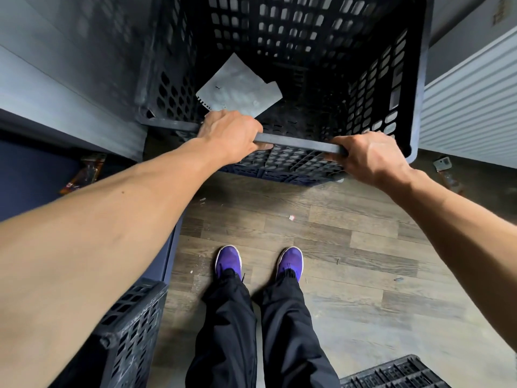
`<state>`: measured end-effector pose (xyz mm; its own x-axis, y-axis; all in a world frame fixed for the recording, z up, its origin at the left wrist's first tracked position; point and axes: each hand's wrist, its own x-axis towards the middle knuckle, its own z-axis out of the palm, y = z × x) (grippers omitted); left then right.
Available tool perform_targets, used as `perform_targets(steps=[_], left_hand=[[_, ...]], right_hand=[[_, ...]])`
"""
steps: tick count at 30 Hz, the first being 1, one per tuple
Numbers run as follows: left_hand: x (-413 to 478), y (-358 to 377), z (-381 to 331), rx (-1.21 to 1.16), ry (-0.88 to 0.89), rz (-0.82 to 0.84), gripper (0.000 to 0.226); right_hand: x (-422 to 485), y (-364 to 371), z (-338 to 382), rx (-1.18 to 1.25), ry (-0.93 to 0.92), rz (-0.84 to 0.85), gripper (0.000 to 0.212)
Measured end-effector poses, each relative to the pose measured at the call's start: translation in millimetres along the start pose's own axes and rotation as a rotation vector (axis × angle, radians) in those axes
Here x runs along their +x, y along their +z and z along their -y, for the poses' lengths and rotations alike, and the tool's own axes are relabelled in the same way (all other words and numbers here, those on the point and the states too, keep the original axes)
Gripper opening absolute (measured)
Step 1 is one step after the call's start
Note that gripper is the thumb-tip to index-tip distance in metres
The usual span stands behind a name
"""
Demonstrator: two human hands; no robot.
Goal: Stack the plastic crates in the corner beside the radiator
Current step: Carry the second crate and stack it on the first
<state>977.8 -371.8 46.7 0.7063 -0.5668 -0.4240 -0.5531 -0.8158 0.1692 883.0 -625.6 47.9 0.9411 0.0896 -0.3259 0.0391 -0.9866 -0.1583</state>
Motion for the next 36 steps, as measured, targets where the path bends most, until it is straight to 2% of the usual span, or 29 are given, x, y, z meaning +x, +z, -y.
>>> perform_targets(steps=[5, 11, 19, 25, 28, 31, 36], left_hand=[[-2.6, 5.2, 1.8, -0.003, 0.045, -0.077, 0.019], [-4.1, 7.2, 1.2, 0.047, 0.056, -0.147, 0.027], [-4.8, 5.5, -5.2, 0.06, 0.05, -0.171, 0.015], [1.4, 13.5, -2.1, 0.046, 0.076, -0.144, 0.005], [2.9, 3.6, 1.0, 0.037, 0.051, -0.1, 0.016], [-1.3, 12.4, -4.7, 0.004, -0.002, -0.083, 0.013], [4.1, 15.7, -6.4, 0.006, -0.01, -0.068, 0.015]], right_hand=[[-4.9, 1.2, 4.2, -0.034, -0.011, -0.031, 0.031], [-4.3, 5.4, 2.4, -0.057, -0.016, -0.087, 0.03], [-8.2, 8.7, -2.6, -0.081, -0.006, -0.126, 0.027], [-12.4, 16.0, -3.8, -0.065, 0.006, -0.127, 0.024], [-5.6, 9.2, 0.4, -0.03, 0.018, -0.066, 0.029], [-10.7, 7.1, 3.8, -0.042, 0.076, 0.002, 0.028], [-10.8, 10.0, 10.2, -0.024, 0.15, -0.034, 0.033]])
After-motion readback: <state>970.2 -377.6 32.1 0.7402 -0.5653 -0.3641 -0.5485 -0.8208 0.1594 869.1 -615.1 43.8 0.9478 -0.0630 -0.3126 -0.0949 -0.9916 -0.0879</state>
